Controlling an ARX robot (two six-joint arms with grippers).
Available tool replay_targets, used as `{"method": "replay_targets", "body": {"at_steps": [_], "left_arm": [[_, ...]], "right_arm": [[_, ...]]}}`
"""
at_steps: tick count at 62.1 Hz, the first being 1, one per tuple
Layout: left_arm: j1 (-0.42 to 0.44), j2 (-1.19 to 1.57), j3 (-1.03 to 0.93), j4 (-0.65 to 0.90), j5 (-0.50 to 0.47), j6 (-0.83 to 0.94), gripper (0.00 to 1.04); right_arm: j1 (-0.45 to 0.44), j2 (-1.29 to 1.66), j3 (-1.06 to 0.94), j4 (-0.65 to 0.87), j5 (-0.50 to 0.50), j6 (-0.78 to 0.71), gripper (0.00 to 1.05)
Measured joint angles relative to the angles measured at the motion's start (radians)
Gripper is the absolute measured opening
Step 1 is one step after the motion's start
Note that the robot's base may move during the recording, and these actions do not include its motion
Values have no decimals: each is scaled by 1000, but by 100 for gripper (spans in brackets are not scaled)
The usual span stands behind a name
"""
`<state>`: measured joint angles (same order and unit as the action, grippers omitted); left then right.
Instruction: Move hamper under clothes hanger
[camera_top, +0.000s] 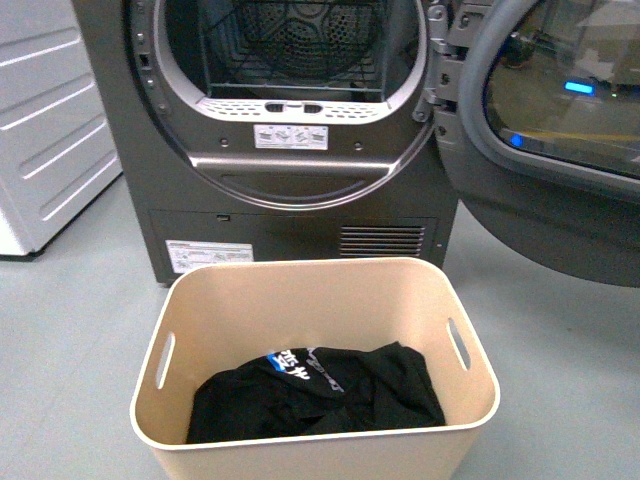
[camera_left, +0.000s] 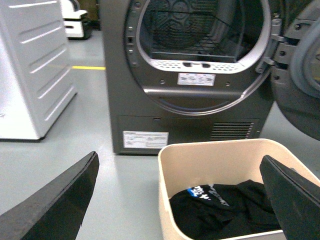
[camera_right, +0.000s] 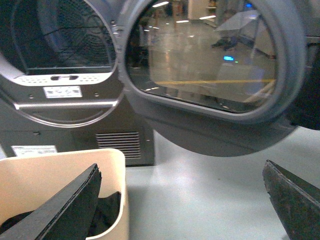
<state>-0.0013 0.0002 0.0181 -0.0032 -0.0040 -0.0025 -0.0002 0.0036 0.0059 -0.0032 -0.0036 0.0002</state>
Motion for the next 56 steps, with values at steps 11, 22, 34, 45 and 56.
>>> {"method": "replay_targets", "body": {"at_steps": [11,22,34,45,56], "left_arm": [[1,0,0,0,3,0,98],[0,0,0,0,4,0,98],[118,457,195,-3,258,-140,98],[46,1343,642,225,57,-149,98],[-49,1790,809,308,25,-96,98]], "right_arm": [[0,0,0,0,2,0,97],[0,0,0,0,3,0,97],[-119,408,191,45,-177,108,97],[35,1143,590,200,-99,101,97],[135,1593,814,163,8,6,97]]}}
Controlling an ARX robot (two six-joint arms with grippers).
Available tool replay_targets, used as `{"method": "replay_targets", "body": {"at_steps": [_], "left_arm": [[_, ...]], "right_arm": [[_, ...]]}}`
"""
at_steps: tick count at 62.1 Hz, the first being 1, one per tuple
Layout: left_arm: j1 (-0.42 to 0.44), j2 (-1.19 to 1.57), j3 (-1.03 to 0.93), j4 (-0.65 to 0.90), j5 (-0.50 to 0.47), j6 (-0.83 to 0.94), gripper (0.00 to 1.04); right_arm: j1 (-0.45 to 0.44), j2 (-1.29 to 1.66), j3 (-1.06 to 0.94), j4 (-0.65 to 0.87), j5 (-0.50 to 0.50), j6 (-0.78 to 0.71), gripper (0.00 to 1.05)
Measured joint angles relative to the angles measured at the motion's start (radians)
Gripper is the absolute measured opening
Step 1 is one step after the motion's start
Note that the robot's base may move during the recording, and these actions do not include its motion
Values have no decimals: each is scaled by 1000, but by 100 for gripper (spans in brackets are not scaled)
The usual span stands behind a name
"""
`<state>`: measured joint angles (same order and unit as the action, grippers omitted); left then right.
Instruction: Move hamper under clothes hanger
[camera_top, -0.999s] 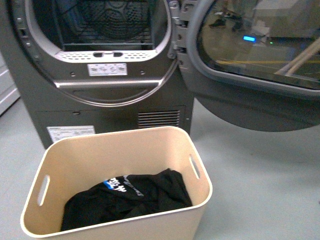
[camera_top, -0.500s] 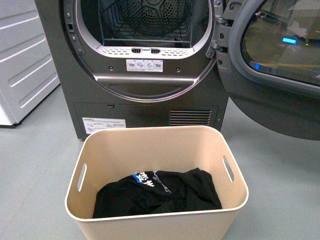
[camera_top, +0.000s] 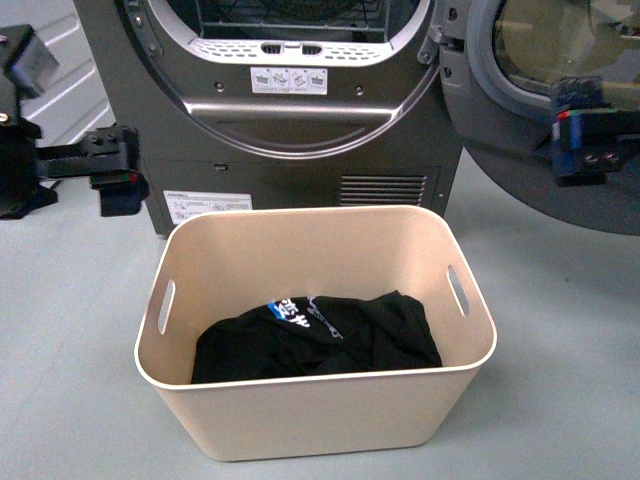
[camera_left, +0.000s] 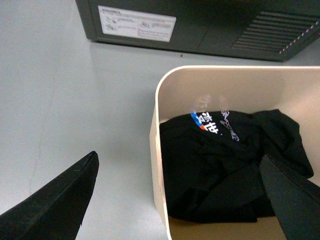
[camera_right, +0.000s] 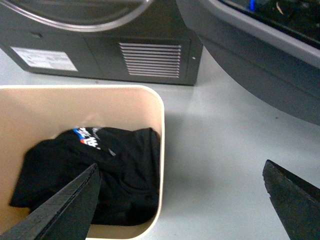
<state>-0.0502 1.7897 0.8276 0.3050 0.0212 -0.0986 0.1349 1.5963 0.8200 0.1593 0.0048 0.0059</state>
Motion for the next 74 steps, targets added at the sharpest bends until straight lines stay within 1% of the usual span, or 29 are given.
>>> {"method": "replay_targets", "body": {"at_steps": [10,20,43,56,74], "left_arm": [[-27,183,79,27,-70,34,98],[-30,294,112,40,-90,50,98],[-24,426,196,43,-77,47,98],[-21,462,219,43,-79,48,98],[-19,487,242,50,-79,48,98]], "right_arm": [[13,219,90,-18,50,-47,97],[21,365,163,-32,47,-51,97],[35,569,354,-96,57,-46,97],[45,628,431,-129,62,-45,97],[79,697,517,-165,85,-51,97]]}}
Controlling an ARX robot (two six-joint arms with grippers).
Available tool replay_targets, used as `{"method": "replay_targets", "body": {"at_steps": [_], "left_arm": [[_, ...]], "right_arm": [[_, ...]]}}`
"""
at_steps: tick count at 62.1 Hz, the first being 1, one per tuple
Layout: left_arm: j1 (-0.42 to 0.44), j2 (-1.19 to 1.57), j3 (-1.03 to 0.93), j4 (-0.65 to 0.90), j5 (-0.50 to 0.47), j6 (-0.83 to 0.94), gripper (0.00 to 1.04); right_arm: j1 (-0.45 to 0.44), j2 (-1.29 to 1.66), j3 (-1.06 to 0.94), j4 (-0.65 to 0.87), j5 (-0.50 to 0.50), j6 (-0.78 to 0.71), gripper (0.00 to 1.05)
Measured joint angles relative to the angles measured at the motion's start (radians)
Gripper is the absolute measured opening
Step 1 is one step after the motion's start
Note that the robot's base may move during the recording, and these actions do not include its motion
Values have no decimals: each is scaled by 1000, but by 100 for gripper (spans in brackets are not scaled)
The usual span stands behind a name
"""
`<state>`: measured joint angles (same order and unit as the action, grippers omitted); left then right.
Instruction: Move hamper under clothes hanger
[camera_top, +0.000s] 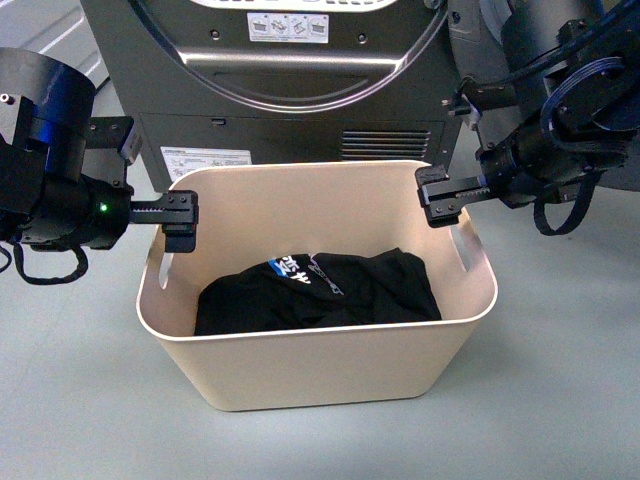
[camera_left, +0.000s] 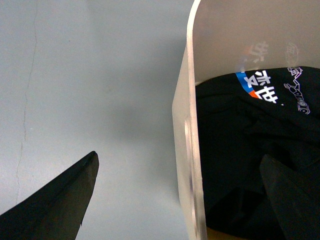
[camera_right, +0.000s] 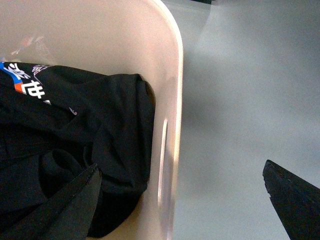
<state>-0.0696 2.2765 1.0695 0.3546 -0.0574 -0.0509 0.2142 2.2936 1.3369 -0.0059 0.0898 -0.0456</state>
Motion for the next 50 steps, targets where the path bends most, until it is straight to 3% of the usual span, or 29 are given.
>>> {"method": "replay_targets", "body": {"at_steps": [50], "left_arm": [[-17,109,34,57,2,0,98]], "right_arm": [[-22,138,70,-15,51,1,97]]}}
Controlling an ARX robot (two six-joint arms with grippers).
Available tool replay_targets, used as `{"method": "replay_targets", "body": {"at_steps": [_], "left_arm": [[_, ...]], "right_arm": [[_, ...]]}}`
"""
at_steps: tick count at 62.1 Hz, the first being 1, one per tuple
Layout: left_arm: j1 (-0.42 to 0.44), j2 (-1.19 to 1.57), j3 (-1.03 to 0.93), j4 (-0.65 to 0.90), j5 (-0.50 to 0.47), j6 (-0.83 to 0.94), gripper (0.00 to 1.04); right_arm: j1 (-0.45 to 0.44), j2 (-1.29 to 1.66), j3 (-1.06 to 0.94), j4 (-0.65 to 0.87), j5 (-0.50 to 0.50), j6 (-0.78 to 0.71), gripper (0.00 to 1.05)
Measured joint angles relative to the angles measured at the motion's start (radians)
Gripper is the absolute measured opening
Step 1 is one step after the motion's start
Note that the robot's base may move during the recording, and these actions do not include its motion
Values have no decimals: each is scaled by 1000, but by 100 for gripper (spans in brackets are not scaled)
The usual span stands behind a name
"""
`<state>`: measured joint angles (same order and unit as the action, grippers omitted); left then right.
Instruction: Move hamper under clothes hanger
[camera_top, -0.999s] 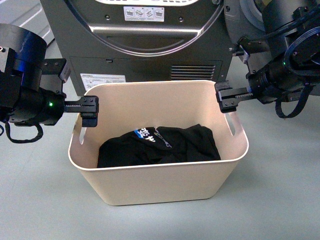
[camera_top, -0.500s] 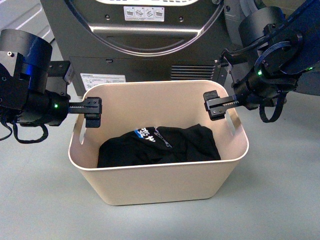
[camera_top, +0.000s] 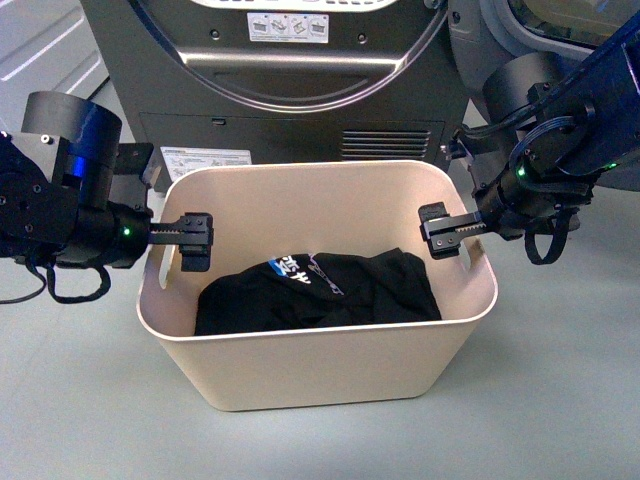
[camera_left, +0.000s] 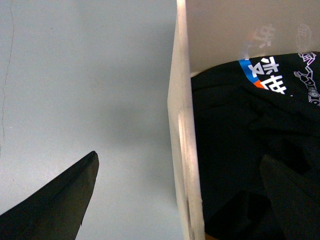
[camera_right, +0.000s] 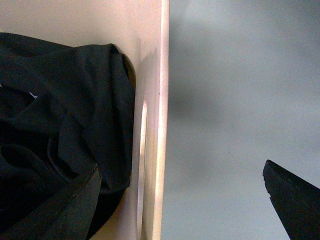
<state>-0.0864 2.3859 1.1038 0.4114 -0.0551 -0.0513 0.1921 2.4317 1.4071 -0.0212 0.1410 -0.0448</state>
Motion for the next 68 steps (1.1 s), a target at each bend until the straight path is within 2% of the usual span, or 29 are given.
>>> {"method": "replay_targets", "body": {"at_steps": [9,14,24,35,43,68], "left_arm": [[-2,16,4,5,-8,1,96],[-7,21,11,8,-20,0,84],[-27,22,19,8,-32,0,51],[-40,23,19,6,-42,0,28],[-45,20,18,0,-58,-8,4],[-45,-40,-8,-38,-57,-23,4]], "right_arm": [[0,6,3,7,-3,1,95],[1,10,6,12,-3,1,84],[11,18,23,9,14,0,52],[17,22,24,2,24,0,29],[24,25,31,-8,14,11,4],[23,0,32,-34,3,31,3]]}}
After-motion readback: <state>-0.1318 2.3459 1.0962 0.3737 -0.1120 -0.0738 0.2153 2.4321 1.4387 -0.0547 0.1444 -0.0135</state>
